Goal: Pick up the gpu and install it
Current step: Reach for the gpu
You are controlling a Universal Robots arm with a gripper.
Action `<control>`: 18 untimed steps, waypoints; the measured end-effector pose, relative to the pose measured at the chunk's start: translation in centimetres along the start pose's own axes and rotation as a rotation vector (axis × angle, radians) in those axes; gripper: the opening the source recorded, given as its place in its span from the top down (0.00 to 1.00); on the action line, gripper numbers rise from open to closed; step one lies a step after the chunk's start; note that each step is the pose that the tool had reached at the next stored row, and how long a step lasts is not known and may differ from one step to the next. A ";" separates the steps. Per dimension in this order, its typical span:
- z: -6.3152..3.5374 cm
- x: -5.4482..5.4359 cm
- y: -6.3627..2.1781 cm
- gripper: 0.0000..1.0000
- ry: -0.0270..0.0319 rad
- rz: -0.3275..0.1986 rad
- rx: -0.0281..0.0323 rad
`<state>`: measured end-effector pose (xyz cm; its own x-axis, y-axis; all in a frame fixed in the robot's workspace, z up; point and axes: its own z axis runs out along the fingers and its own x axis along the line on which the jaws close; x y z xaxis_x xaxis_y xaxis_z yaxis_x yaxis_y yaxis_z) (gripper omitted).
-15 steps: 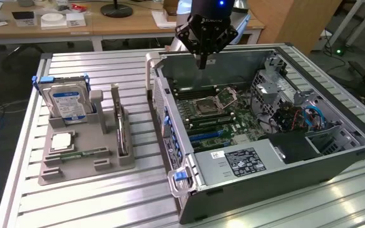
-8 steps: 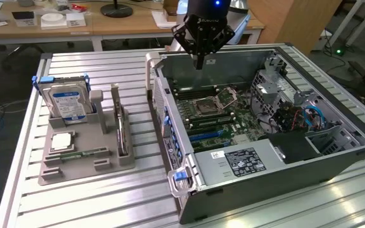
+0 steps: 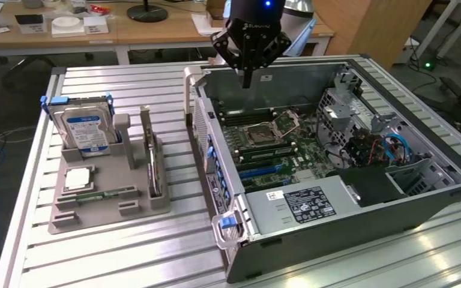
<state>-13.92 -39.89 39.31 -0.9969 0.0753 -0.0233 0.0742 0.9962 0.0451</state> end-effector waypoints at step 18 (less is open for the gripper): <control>-0.03 2.4 -0.18 0.89 0.0000 0.000 0.0000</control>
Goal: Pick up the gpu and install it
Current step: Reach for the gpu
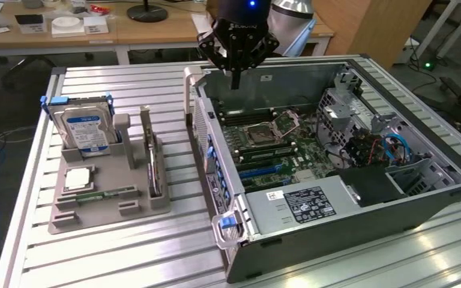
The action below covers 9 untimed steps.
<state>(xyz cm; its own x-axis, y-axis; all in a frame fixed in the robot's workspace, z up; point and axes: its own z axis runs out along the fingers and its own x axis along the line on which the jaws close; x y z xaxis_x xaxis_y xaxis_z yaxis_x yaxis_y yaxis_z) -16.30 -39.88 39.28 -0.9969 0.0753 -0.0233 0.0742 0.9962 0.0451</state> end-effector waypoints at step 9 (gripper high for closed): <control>-0.01 1.1 -0.08 0.89 0.0000 0.000 0.0000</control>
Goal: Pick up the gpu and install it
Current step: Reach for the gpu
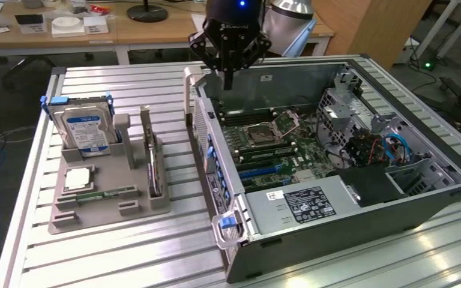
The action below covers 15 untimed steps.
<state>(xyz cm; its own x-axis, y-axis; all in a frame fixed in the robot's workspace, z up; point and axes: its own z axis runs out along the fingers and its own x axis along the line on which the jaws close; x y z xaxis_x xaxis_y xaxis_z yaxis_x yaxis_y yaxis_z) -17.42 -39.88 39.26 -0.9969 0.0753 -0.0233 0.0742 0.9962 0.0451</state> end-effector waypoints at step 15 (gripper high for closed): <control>-0.01 1.3 -0.10 0.89 0.0001 0.000 0.0000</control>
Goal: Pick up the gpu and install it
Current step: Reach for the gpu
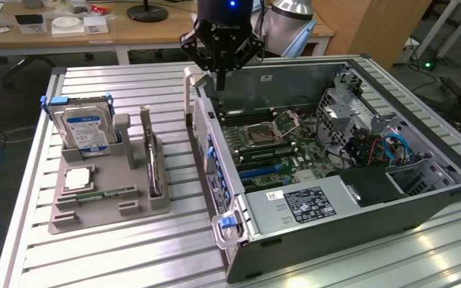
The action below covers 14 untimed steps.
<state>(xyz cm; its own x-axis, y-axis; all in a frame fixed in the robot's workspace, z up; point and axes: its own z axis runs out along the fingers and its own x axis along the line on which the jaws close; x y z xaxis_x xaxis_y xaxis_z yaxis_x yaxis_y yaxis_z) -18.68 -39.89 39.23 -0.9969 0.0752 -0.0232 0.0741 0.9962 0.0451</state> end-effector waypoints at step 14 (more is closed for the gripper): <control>-0.01 1.2 -0.09 0.89 0.0000 0.000 0.0000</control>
<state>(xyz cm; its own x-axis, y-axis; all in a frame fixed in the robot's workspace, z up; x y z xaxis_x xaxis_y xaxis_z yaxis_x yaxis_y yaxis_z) -19.87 -39.89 39.21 -0.9969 0.0753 -0.0233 0.0742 0.9962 0.0451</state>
